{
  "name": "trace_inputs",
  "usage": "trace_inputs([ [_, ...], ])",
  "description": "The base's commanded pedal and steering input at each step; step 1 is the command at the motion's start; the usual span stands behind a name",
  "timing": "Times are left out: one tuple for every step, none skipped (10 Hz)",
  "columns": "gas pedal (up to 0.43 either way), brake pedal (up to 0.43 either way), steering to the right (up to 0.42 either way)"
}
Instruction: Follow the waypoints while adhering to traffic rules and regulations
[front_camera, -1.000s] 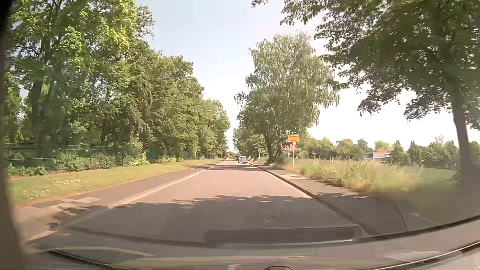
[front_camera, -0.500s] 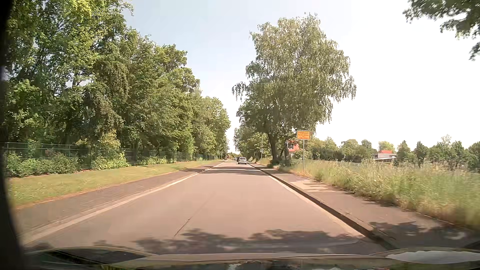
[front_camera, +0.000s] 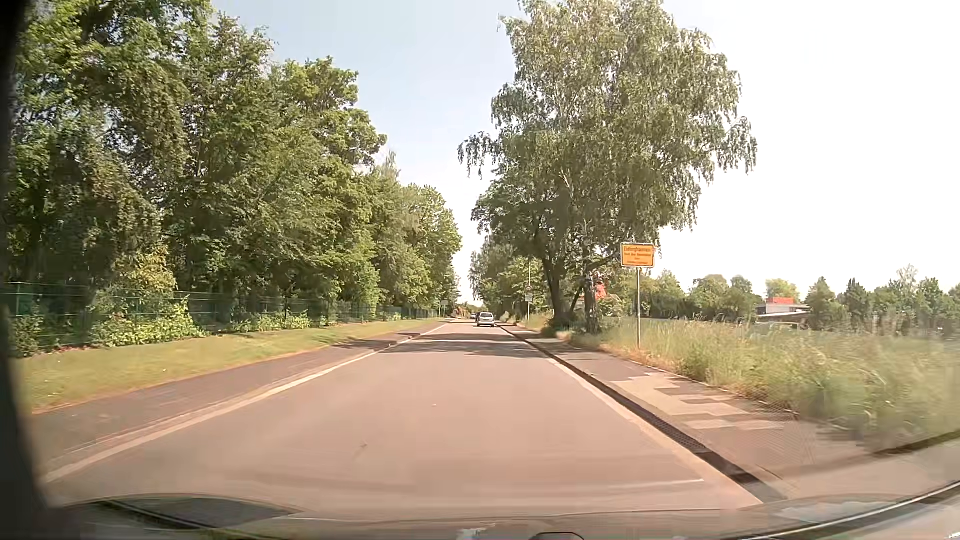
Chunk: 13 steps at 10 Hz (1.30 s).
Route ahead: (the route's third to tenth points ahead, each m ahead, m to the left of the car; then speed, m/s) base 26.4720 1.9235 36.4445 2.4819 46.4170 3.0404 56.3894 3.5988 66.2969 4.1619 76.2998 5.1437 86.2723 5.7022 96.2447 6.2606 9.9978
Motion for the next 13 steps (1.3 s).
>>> trace_inputs([
  [0.098,0.000,-0.006],
  [0.087,0.000,-0.006],
  [0.067,0.000,-0.006],
  [0.067,0.000,-0.006],
  [0.067,0.000,-0.007],
  [0.067,0.000,-0.007],
  [0.067,0.000,-0.008],
  [0.067,0.000,-0.009],
  [0.067,0.000,-0.011],
  [0.067,0.000,-0.011],
  [0.067,0.000,-0.011],
  [0.067,0.000,-0.011],
  [0.067,0.000,-0.011],
])
